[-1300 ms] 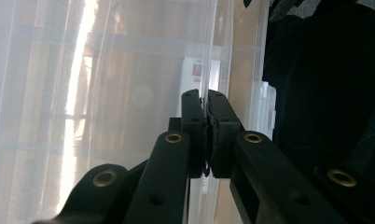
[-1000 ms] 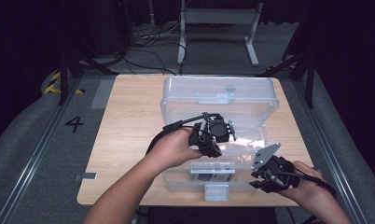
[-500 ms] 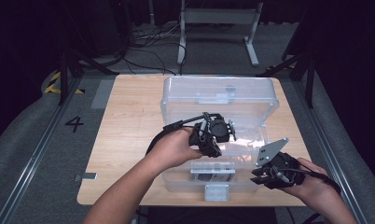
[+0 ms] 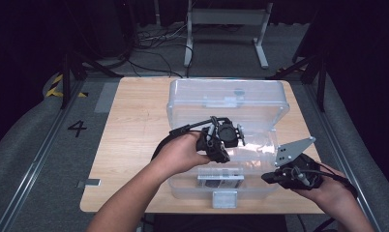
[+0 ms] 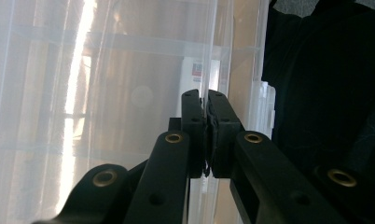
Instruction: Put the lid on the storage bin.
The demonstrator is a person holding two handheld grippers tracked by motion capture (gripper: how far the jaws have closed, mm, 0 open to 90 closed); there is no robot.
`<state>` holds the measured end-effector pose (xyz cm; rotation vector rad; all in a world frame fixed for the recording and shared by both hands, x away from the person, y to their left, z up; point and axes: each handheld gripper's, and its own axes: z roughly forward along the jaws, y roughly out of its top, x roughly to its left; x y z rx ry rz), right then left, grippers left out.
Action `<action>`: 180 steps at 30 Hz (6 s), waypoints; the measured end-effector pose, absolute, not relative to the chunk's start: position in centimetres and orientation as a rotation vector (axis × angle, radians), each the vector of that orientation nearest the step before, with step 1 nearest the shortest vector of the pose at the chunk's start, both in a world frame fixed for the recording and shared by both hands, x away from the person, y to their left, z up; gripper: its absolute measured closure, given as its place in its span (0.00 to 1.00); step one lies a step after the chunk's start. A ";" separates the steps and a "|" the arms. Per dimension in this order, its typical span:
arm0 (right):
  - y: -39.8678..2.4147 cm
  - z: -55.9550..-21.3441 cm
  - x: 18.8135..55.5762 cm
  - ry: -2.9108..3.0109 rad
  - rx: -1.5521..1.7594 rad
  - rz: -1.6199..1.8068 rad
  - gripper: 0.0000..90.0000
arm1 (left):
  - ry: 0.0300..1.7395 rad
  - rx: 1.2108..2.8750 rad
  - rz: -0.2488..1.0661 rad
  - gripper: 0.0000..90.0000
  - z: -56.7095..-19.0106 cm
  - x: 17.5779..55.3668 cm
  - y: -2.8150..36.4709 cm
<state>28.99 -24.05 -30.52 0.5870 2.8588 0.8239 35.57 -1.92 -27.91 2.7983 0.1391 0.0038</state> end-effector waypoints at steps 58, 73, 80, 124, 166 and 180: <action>-29.6 -29.3 32.3 2.185 0.969 1.446 1.00 | 0.164 2.790 0.010 0.97 -28.2 35.0 -1.7; -30.4 -29.5 33.1 2.125 1.014 1.476 1.00 | 0.155 2.799 0.007 0.97 -28.5 34.6 -1.6; -30.5 -29.5 33.3 2.099 1.027 1.490 1.00 | 0.149 2.798 -0.017 0.96 -28.8 34.4 -1.5; -30.1 -29.7 33.3 2.131 1.022 1.441 1.00 | 0.178 2.745 0.007 0.95 -25.7 34.4 2.5; -29.9 -29.9 33.3 2.155 1.023 1.430 1.00 | 0.442 2.632 0.052 0.94 -25.2 34.5 12.4; -29.8 -30.1 33.3 2.167 1.020 1.415 1.00 | 0.669 2.525 0.105 0.94 -26.6 35.7 16.4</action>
